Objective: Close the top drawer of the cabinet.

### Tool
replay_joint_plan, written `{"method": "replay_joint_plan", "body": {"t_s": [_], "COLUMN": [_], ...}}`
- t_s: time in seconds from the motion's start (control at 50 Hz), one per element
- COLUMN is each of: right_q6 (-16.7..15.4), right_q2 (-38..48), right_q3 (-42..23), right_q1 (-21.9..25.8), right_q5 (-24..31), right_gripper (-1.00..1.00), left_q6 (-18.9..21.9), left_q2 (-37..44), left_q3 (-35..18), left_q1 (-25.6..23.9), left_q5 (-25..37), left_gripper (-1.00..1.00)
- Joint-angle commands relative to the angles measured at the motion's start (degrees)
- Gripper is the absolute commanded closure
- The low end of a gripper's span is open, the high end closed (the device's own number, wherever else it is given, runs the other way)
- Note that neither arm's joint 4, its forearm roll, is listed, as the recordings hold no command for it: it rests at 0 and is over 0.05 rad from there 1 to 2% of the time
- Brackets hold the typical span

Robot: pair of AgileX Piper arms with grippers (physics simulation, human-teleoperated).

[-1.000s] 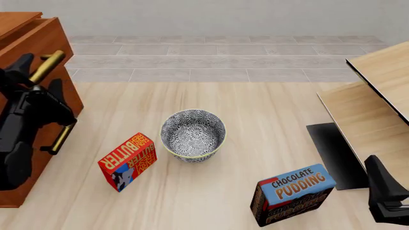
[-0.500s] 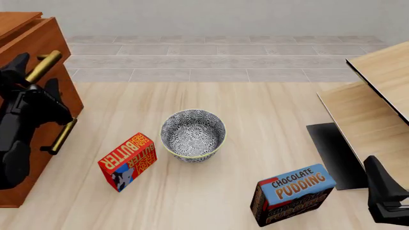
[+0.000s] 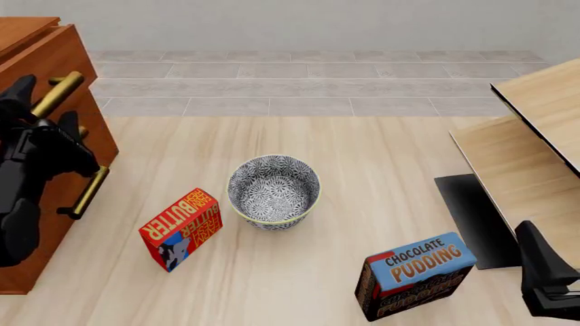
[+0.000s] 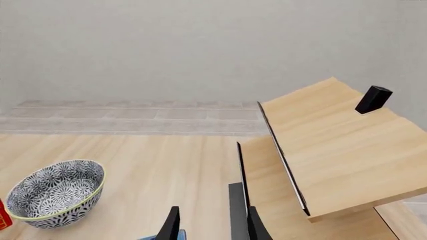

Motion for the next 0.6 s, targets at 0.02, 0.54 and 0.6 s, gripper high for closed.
{"method": "replay_joint_plan", "body": {"t_s": [0.02, 0.54, 0.6], "right_q6": [-0.26, -0.31, -0.26], "right_q2": [0.00, 0.00, 0.00], "right_q3": [-0.03, 0.00, 0.00], "right_q1": [0.29, 0.17, 0.13], "right_q5": [-0.18, -0.13, -0.12], "right_gripper": [-1.00, -1.00, -1.00], "left_q6": [-0.23, 0.16, 0.21], "left_q2": [-0.32, -0.68, -0.63], "left_q3": [0.40, 0.29, 0.26], "left_q1": [1.95, 2.84, 2.95], "left_q5": [-0.23, -0.23, -0.23], "left_gripper": [-1.00, -1.00, -1.00]}}
